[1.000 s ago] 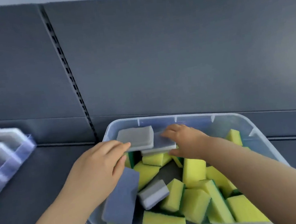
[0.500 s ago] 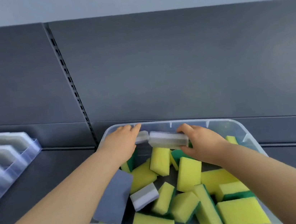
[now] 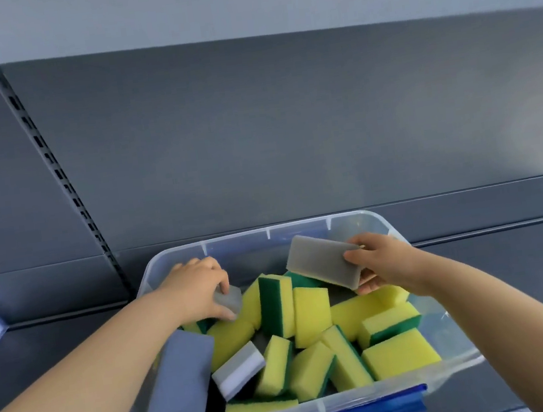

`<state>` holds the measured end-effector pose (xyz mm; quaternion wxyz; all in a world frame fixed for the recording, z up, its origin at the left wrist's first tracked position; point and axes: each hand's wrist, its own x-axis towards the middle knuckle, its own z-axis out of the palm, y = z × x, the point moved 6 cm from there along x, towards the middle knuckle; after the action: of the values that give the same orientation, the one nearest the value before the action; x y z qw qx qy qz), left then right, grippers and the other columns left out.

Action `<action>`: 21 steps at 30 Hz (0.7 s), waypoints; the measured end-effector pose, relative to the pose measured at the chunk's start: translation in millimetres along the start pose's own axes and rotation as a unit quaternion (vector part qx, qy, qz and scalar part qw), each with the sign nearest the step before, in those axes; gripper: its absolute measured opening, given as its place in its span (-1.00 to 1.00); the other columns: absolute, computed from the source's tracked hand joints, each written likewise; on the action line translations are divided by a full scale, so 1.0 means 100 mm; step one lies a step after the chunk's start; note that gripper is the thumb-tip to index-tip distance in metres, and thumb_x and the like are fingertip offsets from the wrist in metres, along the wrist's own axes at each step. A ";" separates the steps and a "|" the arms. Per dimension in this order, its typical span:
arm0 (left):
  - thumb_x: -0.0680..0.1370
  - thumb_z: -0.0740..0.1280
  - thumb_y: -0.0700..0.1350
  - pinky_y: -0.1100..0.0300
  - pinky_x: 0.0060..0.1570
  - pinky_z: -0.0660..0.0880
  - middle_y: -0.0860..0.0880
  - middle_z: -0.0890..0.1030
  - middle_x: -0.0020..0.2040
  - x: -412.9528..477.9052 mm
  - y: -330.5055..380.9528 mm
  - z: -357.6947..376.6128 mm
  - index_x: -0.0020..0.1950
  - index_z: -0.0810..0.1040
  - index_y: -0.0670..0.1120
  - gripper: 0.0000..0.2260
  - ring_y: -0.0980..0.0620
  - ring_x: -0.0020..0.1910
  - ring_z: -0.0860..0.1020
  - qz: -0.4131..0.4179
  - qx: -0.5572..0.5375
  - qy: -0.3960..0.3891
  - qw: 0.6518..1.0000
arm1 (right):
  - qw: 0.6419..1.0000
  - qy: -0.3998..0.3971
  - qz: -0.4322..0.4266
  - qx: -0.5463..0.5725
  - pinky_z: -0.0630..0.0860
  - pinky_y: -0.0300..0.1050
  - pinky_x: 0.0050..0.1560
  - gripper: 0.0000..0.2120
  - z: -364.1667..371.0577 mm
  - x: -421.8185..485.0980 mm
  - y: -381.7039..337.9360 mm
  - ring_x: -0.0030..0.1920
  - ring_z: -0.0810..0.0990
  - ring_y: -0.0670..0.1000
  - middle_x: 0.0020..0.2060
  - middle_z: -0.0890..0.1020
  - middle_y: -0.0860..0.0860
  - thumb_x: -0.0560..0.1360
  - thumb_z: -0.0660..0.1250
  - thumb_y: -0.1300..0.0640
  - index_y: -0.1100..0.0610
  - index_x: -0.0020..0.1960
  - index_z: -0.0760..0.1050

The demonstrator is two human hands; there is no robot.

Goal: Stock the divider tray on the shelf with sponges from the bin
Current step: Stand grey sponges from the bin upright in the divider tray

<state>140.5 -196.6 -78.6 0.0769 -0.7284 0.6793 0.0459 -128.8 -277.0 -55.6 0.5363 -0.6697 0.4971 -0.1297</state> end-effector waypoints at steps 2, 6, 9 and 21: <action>0.46 0.29 0.24 0.15 0.10 0.33 0.15 0.42 0.13 -0.01 -0.07 0.04 -0.07 0.47 0.15 -0.80 0.06 0.18 0.35 -0.008 -0.045 -0.014 0.999 | 0.999 0.010 0.013 -0.032 0.63 -0.03 -0.11 -0.76 -0.01 0.00 0.04 -0.06 0.62 0.11 0.01 0.52 0.14 0.53 0.26 0.17 0.11 0.19 0.36; 0.50 0.30 0.15 0.16 0.04 0.36 0.01 0.44 0.18 0.00 -0.19 0.04 0.17 0.39 0.12 -0.71 -0.04 0.19 0.39 -0.060 -0.085 -0.055 0.993 | 0.945 0.038 -0.011 -0.323 0.50 -0.15 -0.15 -0.71 0.01 0.00 0.02 -0.08 0.50 0.05 -0.03 0.47 0.04 0.43 0.30 0.16 0.07 0.12 0.33; 0.45 0.32 0.23 0.09 0.19 0.37 -0.02 0.35 0.35 -0.04 -0.26 0.02 0.46 0.17 0.12 -0.35 -0.06 0.29 0.36 -0.095 -0.043 -0.110 0.988 | 0.887 0.044 -0.020 -0.458 0.43 -0.16 -0.13 -0.60 0.11 0.00 0.01 -0.07 0.46 0.04 0.02 0.47 0.03 0.41 0.32 0.06 0.09 0.18 0.29; 0.42 0.48 -0.03 0.23 0.08 0.39 0.04 0.56 0.07 -0.26 -0.29 -0.53 0.19 0.53 0.03 -0.64 0.14 0.08 0.50 -0.101 -0.460 0.123 0.873 | 0.897 0.073 -0.078 -0.429 0.46 -0.10 -0.22 -0.65 0.30 0.12 -0.16 -0.15 0.51 0.06 -0.15 0.48 0.02 0.51 0.20 -0.07 0.14 0.17 0.32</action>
<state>165.7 -178.4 -20.1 -0.3469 -0.7462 0.5078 0.2550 -93.6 -269.9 -58.1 0.1477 -0.8599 0.4885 0.0065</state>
